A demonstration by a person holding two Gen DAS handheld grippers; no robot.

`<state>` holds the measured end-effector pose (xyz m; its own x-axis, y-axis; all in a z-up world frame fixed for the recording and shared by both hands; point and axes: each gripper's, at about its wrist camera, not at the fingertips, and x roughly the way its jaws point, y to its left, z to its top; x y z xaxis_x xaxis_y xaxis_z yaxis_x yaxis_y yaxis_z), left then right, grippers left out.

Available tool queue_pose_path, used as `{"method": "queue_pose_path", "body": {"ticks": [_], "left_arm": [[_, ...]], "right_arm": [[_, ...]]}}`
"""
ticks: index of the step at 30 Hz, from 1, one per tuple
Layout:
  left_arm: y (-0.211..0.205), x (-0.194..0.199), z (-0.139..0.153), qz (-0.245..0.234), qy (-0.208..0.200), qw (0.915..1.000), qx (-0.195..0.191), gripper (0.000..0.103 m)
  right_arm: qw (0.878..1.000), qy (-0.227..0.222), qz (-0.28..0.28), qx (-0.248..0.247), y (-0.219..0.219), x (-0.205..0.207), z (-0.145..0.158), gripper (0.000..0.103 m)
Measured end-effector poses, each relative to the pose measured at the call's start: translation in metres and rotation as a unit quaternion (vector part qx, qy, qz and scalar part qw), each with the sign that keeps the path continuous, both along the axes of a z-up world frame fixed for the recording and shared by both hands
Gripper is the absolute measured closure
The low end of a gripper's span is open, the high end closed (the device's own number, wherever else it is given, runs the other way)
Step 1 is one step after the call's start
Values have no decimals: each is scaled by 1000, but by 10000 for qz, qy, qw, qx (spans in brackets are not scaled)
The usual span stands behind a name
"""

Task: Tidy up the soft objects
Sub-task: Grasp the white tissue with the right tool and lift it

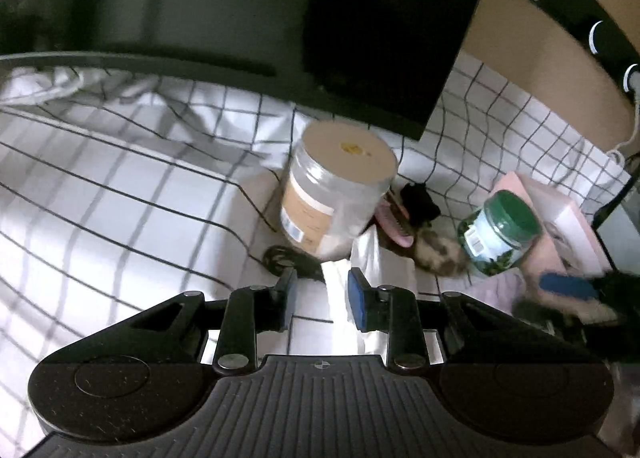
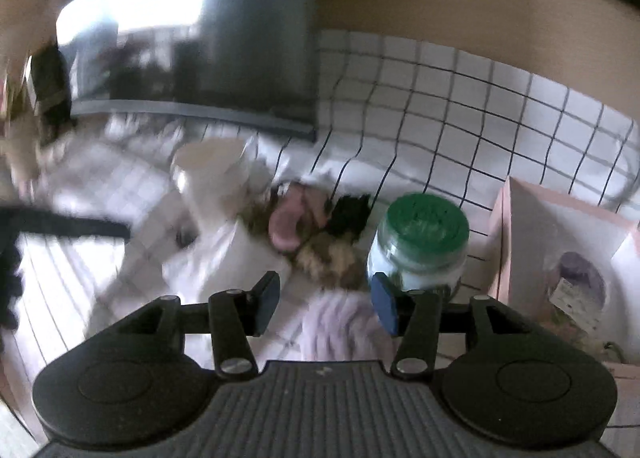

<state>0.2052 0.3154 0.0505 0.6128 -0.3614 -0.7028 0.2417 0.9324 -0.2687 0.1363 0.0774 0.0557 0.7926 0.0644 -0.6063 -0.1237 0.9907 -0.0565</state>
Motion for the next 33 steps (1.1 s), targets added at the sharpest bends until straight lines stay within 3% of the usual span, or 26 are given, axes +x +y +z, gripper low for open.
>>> {"method": "queue_pose_path", "body": {"ticks": [4,7,10,13,19,20,21,24,25,26,27,29,33], "left_arm": [[3,3,-13,148,46,9996,-254,72],[18,-7,-13,425,-19,9982,-416,72],[36,-19,-9,619,-45,9974,-377,72],[55,-35,-6,768,-40,9968,-201,72],[83,-53,-7,992,55,9946,-286,72],[85,-53,-8,998,65,9945,-316,72],[86,-52,-9,988,78,9945,-341,72],[80,-42,-12,881,127,9954,-355,72],[76,-38,-13,838,133,9957,-364,72],[72,-32,-14,788,149,9960,-399,72],[66,-27,-15,732,178,9962,-447,72],[52,-14,-19,569,334,9962,-564,72],[29,14,-32,695,797,9898,-957,72]], "right_arm": [[9985,131,303,-434,12,-18,-12,52],[9983,266,484,-191,17,-19,-9,49],[9977,348,564,156,26,-2,-9,36],[9961,530,522,475,39,28,-17,36],[9942,848,36,666,52,81,-52,36],[9925,971,-18,738,52,85,-57,30],[9928,951,-51,724,56,88,-60,26],[9951,922,157,311,75,83,-64,25],[9954,898,327,66,83,78,-67,28],[9953,840,470,-147,88,72,-68,39],[9950,738,601,-307,91,64,-69,60],[9919,743,963,-371,93,48,-67,88],[9875,920,1208,-417,85,20,-67,93]]}}
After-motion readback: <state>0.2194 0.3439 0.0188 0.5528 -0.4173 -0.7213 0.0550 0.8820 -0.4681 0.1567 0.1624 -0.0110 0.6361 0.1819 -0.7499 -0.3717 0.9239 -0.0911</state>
